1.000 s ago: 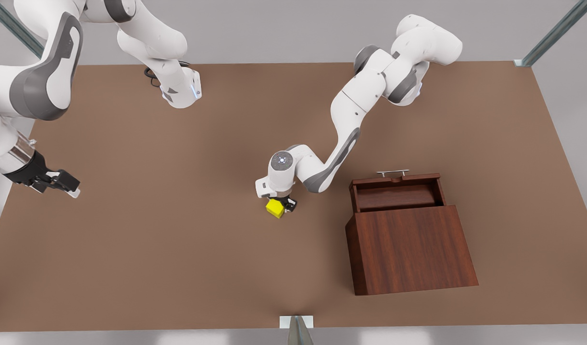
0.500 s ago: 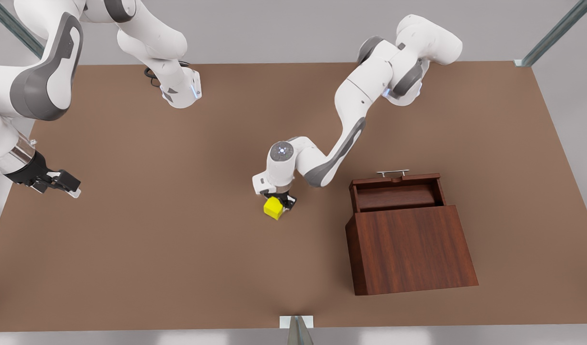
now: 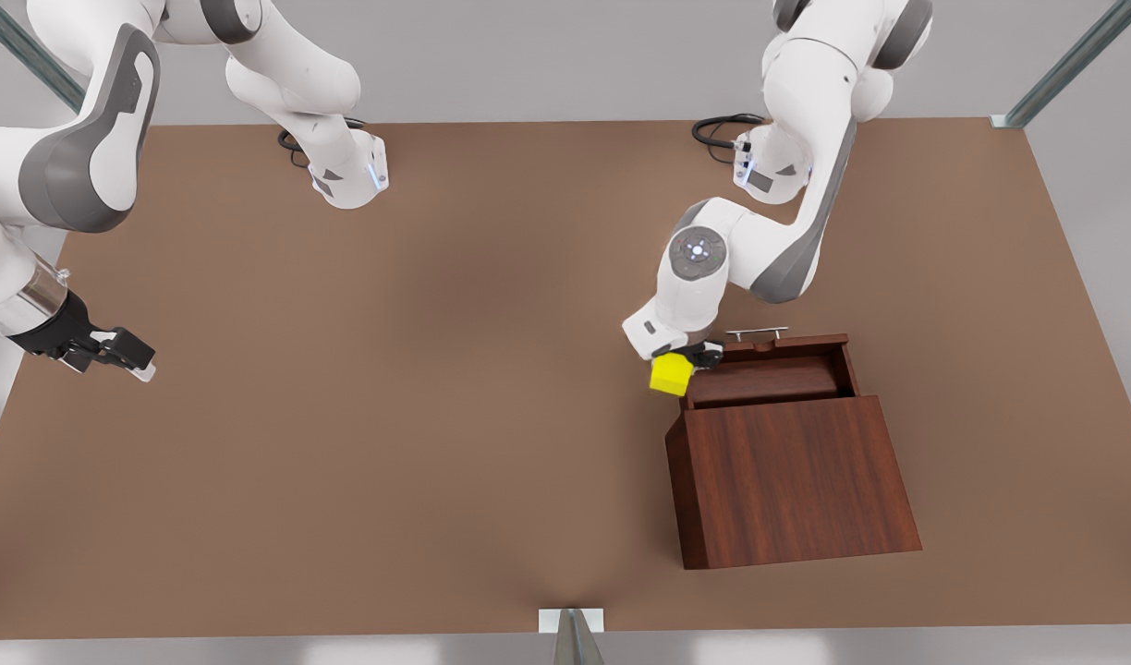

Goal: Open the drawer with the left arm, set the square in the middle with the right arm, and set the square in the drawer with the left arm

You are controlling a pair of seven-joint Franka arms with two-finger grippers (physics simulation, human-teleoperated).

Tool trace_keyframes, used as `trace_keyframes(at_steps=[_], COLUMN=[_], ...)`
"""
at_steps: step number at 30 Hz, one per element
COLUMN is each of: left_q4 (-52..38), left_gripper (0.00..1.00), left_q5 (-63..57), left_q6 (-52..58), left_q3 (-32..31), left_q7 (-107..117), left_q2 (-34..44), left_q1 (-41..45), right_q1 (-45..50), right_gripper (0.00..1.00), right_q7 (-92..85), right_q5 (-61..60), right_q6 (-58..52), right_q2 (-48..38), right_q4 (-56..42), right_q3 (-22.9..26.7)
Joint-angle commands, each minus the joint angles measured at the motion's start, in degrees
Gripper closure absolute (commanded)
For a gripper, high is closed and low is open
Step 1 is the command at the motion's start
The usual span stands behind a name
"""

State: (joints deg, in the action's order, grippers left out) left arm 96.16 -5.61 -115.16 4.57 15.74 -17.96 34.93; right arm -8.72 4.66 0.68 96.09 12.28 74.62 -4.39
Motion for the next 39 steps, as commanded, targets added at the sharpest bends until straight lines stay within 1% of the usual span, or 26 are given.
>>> trace_keyframes(at_steps=[1,6,8,9,10,12,14,24,25,27,28,29,32,33,35,36,37,38,39], left_q4=[3.59,4.56,5.27,5.71,6.23,9.39,11.33,10.63,10.54,10.19,8.88,4.22,-2.47,-3.78,-6.16,-8.00,-12.30,-14.15,-14.33], left_gripper=[0.28,0.28,0.27,0.27,0.27,0.27,0.26,0.24,0.00,0.00,0.00,0.00,0.00,0.00,0.00,0.00,0.00,0.00,0.00], left_q5=[2.00,3.06,3.06,3.06,3.14,3.06,3.06,3.14,3.14,3.14,3.23,3.23,3.32,6.65,8.07,7.02,3.07,-0.72,-1.16], left_q6=[1.25,1.08,1.16,1.34,1.60,1.43,1.78,1.78,1.78,2.48,3.97,9.68,11.45,11.53,11.53,13.02,16.80,17.34,17.42], left_q3=[2.46,9.49,11.43,11.61,12.22,13.36,13.54,13.54,13.54,13.54,14.15,14.51,19.07,20.57,21.54,11.28,-3.05,-9.22,-14.49], left_q7=[-18.73,-19.78,-20.05,-19.96,-19.96,-19.96,-19.87,-19.87,-19.87,-19.35,-18.47,-17.94,-17.59,-17.50,-12.32,-9.59,-6.96,-5.90,-5.90], left_q2=[2.84,2.93,2.93,2.93,3.10,4.77,6.53,4.86,4.95,5.12,5.30,5.04,4.95,4.86,4.51,5.03,5.04,5.04,5.56], left_q1=[0.14,0.14,0.14,0.23,0.23,0.31,0.31,0.31,0.23,0.31,0.23,0.14,0.14,0.14,-0.21,-10.65,-24.45,-30.00,-35.45], right_q1=[0.02,-0.07,-0.16,0.11,0.02,-0.16,-0.07,0.37,0.46,0.46,0.46,0.37,0.37,0.28,0.19,0.28,0.11,0.02,-0.07], right_gripper=[0.00,0.00,0.00,0.00,0.00,0.00,0.00,0.00,0.00,0.00,0.00,0.00,0.00,0.00,0.00,0.00,0.00,0.00,0.00], right_q7=[0.00,0.00,0.00,0.00,-0.09,0.08,0.08,0.00,0.00,-0.09,0.00,0.00,0.00,0.00,0.00,0.00,0.00,0.00,0.00], right_q5=[0.02,0.02,-0.24,-0.15,-0.24,-0.15,-0.06,0.90,0.81,0.90,0.90,0.73,0.29,0.20,0.20,0.20,0.20,0.20,0.20], right_q6=[-0.02,-0.11,-0.20,-3.01,-3.27,-3.10,-2.92,-2.31,-2.13,-1.60,-1.60,-1.60,-1.60,-1.60,-1.60,-1.60,-1.60,-1.60,-1.60], right_q2=[-0.07,-0.07,-0.07,-0.07,-0.07,-0.07,-0.07,0.37,0.46,0.46,0.46,0.46,0.46,0.46,0.46,0.55,0.55,0.55,0.46], right_q4=[0.00,-0.09,-0.09,-0.09,-0.09,-0.18,-0.18,-1.32,-1.41,-1.32,-1.32,-1.32,-1.32,-1.32,-1.32,-1.32,-1.32,-1.32,-1.32], right_q3=[0.00,0.08,0.08,-0.09,-0.09,0.26,0.08,-0.18,-0.18,-0.18,-0.18,-0.18,-0.18,-0.18,-0.18,-0.18,-0.18,-0.09,-0.09])
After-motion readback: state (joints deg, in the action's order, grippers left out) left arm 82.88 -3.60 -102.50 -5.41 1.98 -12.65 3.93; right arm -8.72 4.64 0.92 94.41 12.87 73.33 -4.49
